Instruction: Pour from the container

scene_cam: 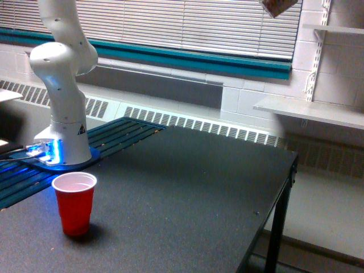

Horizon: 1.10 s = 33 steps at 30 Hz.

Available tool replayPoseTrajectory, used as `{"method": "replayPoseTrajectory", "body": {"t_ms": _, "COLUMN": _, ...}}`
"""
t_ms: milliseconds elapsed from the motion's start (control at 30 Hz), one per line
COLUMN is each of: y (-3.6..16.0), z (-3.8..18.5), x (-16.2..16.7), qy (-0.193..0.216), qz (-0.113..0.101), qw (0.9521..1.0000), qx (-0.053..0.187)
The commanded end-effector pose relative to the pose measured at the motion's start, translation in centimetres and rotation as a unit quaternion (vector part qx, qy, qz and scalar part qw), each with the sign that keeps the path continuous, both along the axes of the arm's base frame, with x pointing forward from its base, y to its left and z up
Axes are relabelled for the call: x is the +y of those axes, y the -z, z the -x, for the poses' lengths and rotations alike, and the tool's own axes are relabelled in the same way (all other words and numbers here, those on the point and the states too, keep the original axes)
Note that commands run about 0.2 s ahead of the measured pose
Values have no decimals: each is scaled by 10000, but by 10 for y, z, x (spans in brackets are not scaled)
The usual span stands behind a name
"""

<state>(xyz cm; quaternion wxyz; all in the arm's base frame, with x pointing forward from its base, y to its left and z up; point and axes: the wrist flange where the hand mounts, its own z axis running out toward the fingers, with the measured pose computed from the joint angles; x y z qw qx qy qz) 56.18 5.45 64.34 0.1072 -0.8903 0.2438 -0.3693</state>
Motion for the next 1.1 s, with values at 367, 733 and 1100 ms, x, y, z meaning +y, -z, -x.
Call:
{"method": "replayPoseTrajectory", "body": {"t_ms": 367, "y": 4, "z": -1, "x": -20, "qy": -46, "qz": 88, "qw": 9999, "qx": -58}}
{"method": "replayPoseTrajectory", "body": {"t_ms": 733, "y": 16, "z": 8, "x": -81, "qy": -38, "qz": 409, "qw": 9991, "qx": -89}}
{"method": "replayPoseTrajectory", "body": {"t_ms": 1100, "y": 28, "z": 36, "x": -152, "qy": 108, "qz": 684, "qw": 9976, "qx": -71}}
